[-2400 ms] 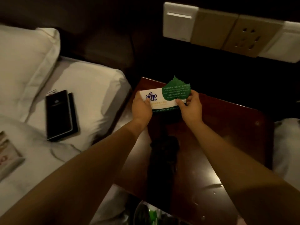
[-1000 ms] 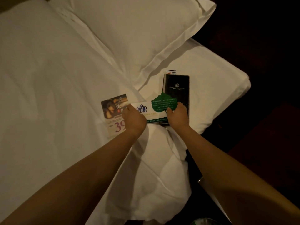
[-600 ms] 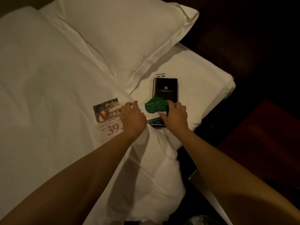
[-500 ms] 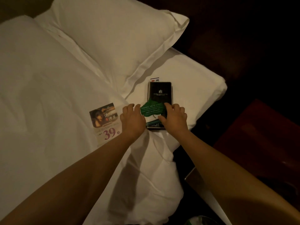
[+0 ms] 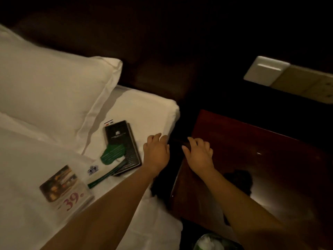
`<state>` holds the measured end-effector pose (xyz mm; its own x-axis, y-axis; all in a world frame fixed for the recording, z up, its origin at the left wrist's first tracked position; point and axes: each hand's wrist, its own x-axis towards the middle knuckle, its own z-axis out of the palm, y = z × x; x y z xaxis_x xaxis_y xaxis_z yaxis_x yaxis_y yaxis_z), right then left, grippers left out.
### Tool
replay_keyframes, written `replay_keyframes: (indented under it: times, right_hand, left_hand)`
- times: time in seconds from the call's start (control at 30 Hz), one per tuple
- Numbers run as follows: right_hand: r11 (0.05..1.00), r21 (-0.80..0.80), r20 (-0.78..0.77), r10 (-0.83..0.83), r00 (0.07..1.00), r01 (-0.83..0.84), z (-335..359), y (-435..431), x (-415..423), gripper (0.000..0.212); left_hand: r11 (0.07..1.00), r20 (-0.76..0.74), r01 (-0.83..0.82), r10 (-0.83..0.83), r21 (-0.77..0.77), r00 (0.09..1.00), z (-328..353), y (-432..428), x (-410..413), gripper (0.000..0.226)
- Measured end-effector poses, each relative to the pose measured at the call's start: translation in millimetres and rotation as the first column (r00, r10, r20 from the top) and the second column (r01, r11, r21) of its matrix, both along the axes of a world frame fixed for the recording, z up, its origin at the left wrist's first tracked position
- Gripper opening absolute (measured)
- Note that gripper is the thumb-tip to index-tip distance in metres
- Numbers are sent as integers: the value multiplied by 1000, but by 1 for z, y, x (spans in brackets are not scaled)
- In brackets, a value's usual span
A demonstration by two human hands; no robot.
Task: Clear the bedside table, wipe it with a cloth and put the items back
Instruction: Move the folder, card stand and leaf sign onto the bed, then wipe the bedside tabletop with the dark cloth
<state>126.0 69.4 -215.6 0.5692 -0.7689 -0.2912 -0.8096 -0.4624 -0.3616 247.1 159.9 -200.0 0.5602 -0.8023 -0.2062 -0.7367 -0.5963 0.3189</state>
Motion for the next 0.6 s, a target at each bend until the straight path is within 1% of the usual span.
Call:
replay_keyframes:
  times: [0.17, 0.33, 0.4, 0.53, 0.6]
  right_hand:
    - [980, 3, -39, -200, 979, 200, -7, -25, -96, 52]
    - [943, 7, -82, -332, 940, 334, -22, -23, -165, 53]
    - [941, 8, -87, -336, 938, 338, -33, -16, -181, 55]
    - [958, 74, -72, -271, 960, 276, -61, 11, -186, 61]
    - [964, 71, -57, -253, 966, 256, -76, 22, -186, 64]
  left_hand:
    - [980, -62, 200, -199, 2, 978, -4, -51, -64, 45]
    - [946, -93, 325, -323, 7, 942, -13, -81, -107, 46]
    - [930, -118, 367, -363, 16, 924, -23, -90, -119, 46]
    - [911, -140, 412, -403, 37, 904, -51, -101, -133, 48]
    - [900, -142, 434, -424, 48, 894, -67, -104, -140, 49]
